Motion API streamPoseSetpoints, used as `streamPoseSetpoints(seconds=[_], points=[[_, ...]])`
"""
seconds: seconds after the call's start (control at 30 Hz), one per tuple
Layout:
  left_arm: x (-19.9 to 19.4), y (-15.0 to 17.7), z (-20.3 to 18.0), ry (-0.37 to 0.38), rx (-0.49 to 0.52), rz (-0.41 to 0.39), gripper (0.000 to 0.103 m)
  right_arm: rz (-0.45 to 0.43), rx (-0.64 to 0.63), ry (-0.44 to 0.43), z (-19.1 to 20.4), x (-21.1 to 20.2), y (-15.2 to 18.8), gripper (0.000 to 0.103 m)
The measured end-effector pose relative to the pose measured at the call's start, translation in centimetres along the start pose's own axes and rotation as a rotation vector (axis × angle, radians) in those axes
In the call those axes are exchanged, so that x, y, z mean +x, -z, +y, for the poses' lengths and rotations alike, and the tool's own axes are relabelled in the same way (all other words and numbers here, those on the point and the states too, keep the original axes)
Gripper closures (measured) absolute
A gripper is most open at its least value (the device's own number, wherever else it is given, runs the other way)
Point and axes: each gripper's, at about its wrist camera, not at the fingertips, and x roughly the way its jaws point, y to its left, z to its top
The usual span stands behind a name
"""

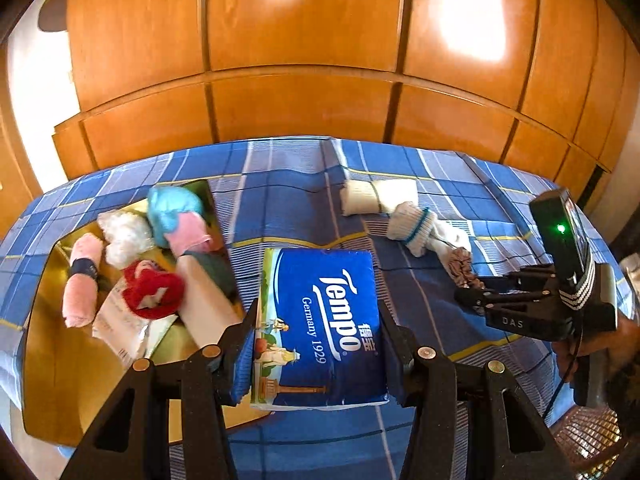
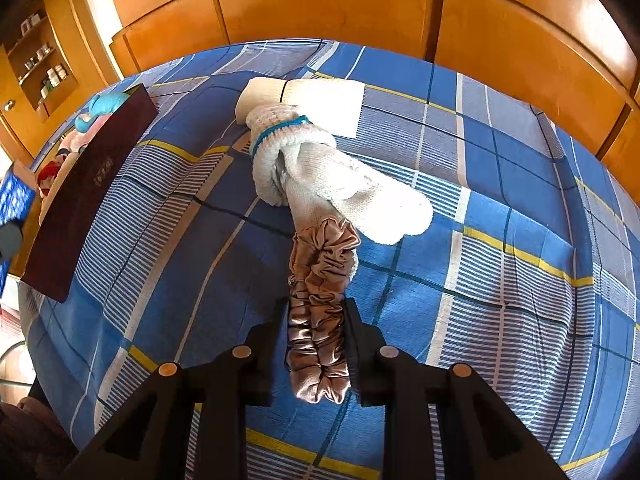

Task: Organize soft objects
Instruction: 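Carry the Tempo pack over the tray with the left gripper while the right gripper holds the scrunchie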

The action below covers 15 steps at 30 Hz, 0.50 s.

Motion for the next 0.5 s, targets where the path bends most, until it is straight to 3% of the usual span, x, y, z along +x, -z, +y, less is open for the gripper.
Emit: streamPoseSetpoints(seconds=[0.33,0.5], points=[[-0.4,0.4,2.8,-0.03,-0.075,0.006,0.051,-0.013,-0.008,0.003,0.0,0.0,0.1,0.078],[-0.8,0.8,6.5,-0.04,-0.177,0.026,0.051,-0.017,-0.013,0.005,0.1,-0.1,0.2,0.078]])
